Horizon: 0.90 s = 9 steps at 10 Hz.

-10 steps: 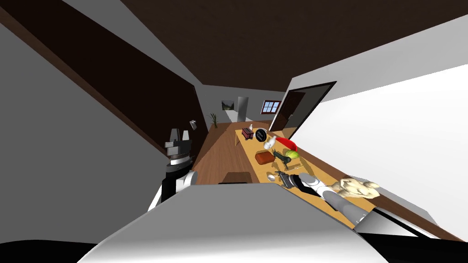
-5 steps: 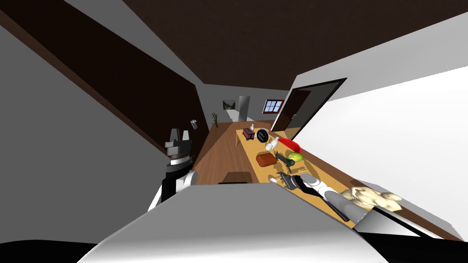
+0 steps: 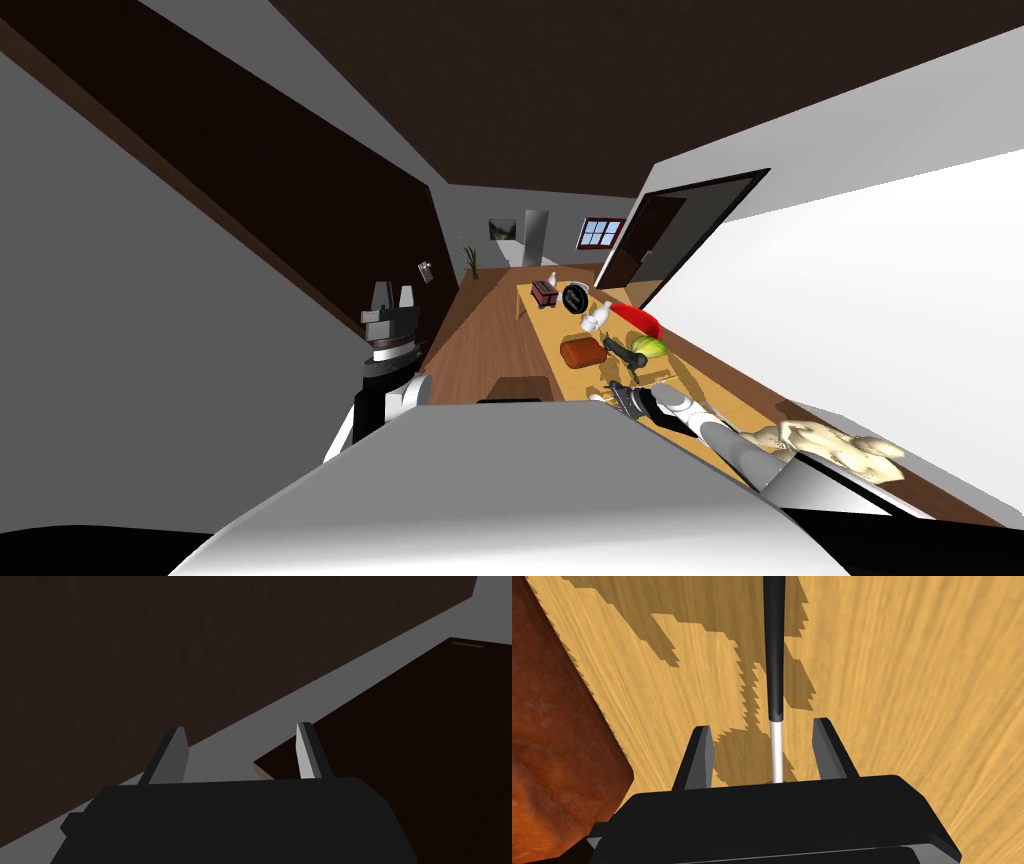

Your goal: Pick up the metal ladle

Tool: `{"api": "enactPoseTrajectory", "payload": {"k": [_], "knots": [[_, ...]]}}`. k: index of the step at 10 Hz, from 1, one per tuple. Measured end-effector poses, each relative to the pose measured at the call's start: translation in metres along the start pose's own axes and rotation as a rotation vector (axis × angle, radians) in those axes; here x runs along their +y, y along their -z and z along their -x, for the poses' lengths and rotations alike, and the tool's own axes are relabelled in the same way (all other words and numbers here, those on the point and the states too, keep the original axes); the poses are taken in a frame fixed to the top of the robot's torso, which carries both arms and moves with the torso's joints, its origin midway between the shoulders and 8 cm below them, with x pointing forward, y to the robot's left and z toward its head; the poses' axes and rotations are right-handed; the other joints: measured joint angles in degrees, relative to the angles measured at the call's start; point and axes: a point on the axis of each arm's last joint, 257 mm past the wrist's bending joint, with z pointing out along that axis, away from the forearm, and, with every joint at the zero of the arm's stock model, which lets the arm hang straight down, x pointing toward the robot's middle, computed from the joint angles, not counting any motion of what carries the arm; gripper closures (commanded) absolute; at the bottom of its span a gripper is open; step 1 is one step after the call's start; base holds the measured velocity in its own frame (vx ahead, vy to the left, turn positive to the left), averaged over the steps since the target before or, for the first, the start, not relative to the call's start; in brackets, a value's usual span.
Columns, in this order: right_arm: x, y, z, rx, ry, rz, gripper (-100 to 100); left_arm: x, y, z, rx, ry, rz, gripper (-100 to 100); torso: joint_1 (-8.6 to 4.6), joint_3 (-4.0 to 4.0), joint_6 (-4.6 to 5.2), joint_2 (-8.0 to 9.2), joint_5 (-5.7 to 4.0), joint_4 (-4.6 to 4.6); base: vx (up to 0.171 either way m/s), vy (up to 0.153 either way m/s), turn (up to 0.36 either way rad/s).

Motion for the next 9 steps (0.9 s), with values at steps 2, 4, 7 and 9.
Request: {"api": "enactPoseTrajectory", "payload": {"k": [2,4,7,9], "knots": [[0.0,0.0,-0.001,0.002,0.002,0.0,100,0.0,0.0,0.0,0.0,0.0,0.0,0,0.0,0.0,0.01,0.0,-0.04,0.0,0.0,0.0,0.0],[0.0,0.0,0.0,0.001,0.001,0.0,0,0.0,0.0,0.0,0.0,0.0,0.0,0,0.01,0.0,0.0,0.0,-0.03,0.0,0.0,0.0,0.0],[-0.005,0.009,-0.007,0.001,0.003,0.0,100,0.0,0.0,0.0,0.0,0.0,0.0,0,0.21,0.06,0.02,0.11,0.05,0.02,-0.023,0.05,-0.049],[-0.008,0.017,-0.012,-0.002,0.009,0.004,0,0.0,0.0,0.0,0.0,0.0,0.0,0,0.2,0.06,-0.01,0.1,0.03,0.02,-0.008,0.018,-0.007]]}}
